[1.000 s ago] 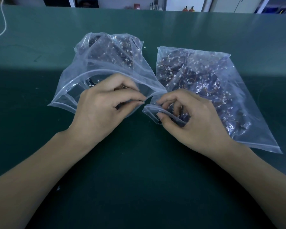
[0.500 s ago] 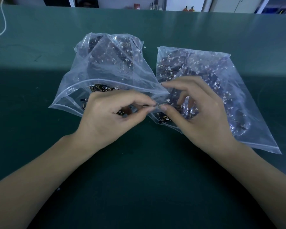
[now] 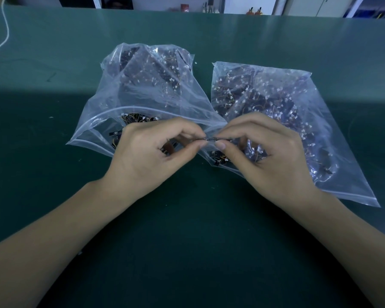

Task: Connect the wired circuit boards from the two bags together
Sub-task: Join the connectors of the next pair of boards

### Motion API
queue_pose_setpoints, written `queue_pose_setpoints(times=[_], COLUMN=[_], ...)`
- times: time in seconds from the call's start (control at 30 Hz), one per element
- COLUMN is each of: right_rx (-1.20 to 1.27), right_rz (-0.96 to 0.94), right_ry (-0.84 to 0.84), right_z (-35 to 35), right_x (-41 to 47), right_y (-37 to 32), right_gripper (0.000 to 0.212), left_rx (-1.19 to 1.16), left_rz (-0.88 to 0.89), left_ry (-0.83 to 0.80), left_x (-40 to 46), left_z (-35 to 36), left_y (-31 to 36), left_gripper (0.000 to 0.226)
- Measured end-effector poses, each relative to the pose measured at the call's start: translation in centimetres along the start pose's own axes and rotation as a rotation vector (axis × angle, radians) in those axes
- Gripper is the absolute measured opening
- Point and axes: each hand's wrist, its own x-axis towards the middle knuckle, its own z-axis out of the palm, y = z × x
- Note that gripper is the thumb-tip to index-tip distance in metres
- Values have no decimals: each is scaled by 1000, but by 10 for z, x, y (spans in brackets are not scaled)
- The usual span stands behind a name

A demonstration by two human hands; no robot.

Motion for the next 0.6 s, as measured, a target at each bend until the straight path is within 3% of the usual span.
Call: queue_pose_setpoints(times=[0.6], right_rx=[10], right_rz=[26], right_ry=[-23], right_z=[0], right_x=[-1], right_y=[1], right_gripper=[4], left_rx=[16], left_rz=[2], left_ry=[-83], left_x=[2], left_z=[-3], left_y=[4], left_gripper=[12])
